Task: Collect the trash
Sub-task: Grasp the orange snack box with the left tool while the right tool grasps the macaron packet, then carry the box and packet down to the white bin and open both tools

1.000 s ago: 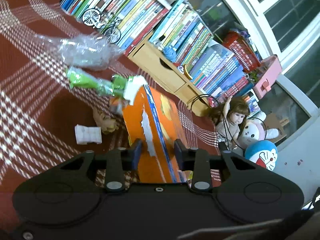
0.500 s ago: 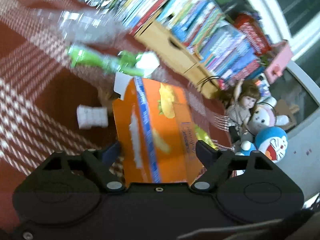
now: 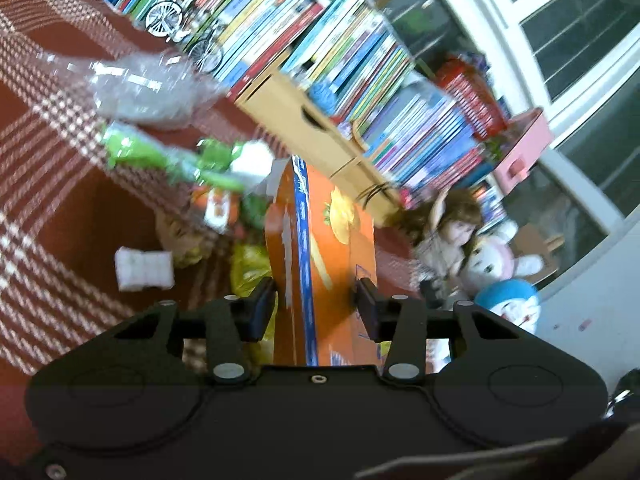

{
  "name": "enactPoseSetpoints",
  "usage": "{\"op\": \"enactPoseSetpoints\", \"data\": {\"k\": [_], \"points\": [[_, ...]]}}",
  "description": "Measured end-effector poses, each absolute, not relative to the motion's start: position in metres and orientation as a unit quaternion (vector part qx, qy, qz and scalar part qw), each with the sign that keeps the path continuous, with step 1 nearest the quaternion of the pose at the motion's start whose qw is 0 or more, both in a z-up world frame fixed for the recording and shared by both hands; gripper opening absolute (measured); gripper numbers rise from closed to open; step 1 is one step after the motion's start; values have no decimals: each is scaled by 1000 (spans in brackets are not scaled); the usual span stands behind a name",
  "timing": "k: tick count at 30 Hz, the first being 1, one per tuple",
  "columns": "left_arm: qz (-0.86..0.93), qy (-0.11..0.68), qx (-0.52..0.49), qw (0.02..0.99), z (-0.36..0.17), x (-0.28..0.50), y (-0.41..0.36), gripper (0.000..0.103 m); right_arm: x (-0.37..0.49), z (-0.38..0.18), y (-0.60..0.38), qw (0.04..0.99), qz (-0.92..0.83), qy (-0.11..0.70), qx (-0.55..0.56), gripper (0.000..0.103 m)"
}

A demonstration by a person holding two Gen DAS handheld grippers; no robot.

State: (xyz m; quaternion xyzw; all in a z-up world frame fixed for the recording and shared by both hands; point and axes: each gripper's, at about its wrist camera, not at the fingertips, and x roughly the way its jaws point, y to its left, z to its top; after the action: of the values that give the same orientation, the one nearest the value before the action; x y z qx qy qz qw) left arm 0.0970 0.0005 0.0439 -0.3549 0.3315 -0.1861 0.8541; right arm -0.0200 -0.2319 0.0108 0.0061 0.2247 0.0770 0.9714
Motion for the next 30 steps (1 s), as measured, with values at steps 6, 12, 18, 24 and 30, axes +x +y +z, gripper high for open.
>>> {"op": "enactPoseSetpoints", "data": {"k": [6, 12, 18, 24, 30], "points": [[-185, 302, -350, 867, 72, 90, 9, 27, -21, 18, -231, 974, 75, 214, 5, 49], [-181, 283, -328, 883, 81, 77, 13, 23, -25, 27, -231, 977, 74, 201, 10, 48], [-190, 256, -287, 904, 93, 52, 12, 22, -32, 33, -230, 978, 80, 194, 16, 48], [-188, 216, -214, 934, 104, 10, 8, 22, -45, 40, -229, 978, 92, 187, 14, 47], [-187, 172, -151, 955, 106, -39, 6, 22, -60, 46, -230, 978, 104, 182, 21, 46]]}}
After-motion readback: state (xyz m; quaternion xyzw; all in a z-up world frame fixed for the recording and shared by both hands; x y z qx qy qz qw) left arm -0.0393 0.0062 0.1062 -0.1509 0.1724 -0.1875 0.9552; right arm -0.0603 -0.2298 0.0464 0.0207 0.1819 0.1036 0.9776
